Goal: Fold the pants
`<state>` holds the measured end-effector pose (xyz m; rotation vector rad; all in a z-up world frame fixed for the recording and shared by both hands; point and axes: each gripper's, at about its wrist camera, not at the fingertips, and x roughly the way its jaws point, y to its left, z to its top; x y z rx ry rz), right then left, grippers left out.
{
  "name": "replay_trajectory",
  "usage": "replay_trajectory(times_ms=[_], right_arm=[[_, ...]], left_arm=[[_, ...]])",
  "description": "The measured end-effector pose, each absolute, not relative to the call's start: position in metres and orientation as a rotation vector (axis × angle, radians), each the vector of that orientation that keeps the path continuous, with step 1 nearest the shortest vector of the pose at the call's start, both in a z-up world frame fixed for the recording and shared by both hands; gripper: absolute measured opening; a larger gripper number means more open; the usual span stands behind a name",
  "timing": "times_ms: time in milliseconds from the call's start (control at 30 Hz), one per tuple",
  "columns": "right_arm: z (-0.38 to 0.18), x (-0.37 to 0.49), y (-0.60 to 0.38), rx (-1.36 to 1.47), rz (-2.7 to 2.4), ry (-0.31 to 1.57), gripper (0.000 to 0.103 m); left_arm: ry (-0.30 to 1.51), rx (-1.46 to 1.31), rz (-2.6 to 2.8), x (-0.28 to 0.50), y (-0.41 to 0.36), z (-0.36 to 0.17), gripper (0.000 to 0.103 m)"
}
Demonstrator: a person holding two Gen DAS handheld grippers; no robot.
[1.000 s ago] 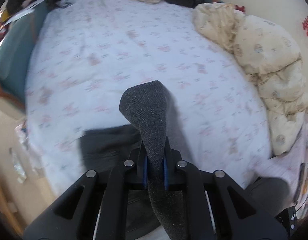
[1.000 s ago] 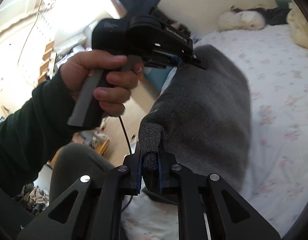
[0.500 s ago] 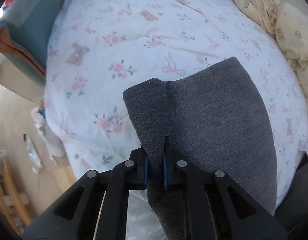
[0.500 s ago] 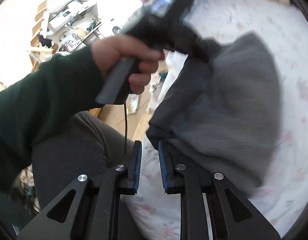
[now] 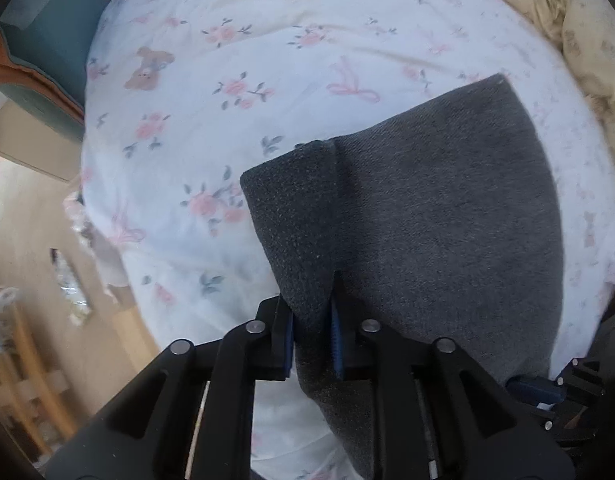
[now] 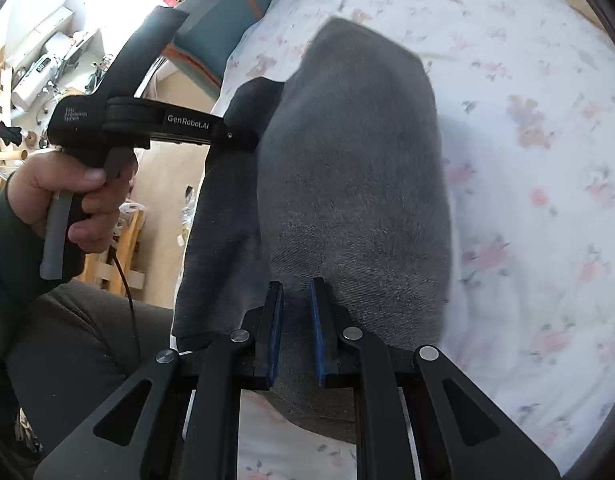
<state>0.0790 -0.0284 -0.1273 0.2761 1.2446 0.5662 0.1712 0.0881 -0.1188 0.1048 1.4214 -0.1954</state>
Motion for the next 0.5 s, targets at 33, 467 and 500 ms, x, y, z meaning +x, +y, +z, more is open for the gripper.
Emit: replay_trajectory(times_ms=[33,467,500], right_arm=[[-0.132,0.081,-0.027,0.275,0.554,1.246,0.012],[-0.141,0.081,-0.043,0.408,0.606,1.251,0.006],[-0.135,0.079,-0.046,0.415,0.621,1.239,0.009]], left_arm=[[1.420,0.093,-0.181,0.171,0.090,-0.117,0.019],[1.263,0.015,-0.272,0.138,0.058,-0.079,0.023],[1.295,0.080,-0.261,0.137,0.049,-0.093,0.023]])
